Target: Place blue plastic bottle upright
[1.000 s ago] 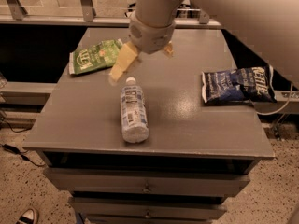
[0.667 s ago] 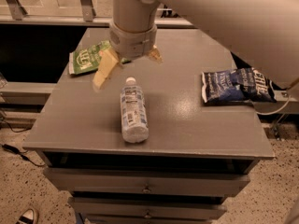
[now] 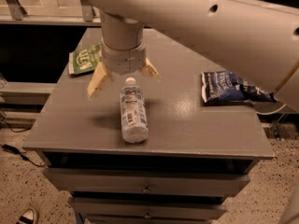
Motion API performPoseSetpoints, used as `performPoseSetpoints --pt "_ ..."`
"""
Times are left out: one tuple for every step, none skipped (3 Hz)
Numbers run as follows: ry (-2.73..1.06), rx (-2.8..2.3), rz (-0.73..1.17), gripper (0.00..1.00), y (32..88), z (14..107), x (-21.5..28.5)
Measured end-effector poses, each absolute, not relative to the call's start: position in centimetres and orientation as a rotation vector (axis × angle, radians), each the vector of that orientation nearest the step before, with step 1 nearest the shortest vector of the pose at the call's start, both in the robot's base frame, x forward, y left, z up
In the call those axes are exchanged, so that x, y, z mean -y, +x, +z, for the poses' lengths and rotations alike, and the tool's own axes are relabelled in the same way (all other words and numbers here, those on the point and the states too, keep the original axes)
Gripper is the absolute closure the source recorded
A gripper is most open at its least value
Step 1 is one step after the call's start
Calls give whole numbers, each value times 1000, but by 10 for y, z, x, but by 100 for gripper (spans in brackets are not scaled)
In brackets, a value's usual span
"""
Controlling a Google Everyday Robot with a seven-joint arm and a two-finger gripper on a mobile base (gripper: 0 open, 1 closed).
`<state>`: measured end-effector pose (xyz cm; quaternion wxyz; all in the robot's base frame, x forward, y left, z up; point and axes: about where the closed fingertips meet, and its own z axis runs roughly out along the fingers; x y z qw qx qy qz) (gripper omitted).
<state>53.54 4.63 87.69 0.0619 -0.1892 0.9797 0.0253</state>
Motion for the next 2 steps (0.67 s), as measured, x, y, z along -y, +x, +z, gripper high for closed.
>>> performPoseSetpoints --pt "-407 -2994 45 0 530 866 -43" --pt "-321 -3020 30 0 522 855 -42"
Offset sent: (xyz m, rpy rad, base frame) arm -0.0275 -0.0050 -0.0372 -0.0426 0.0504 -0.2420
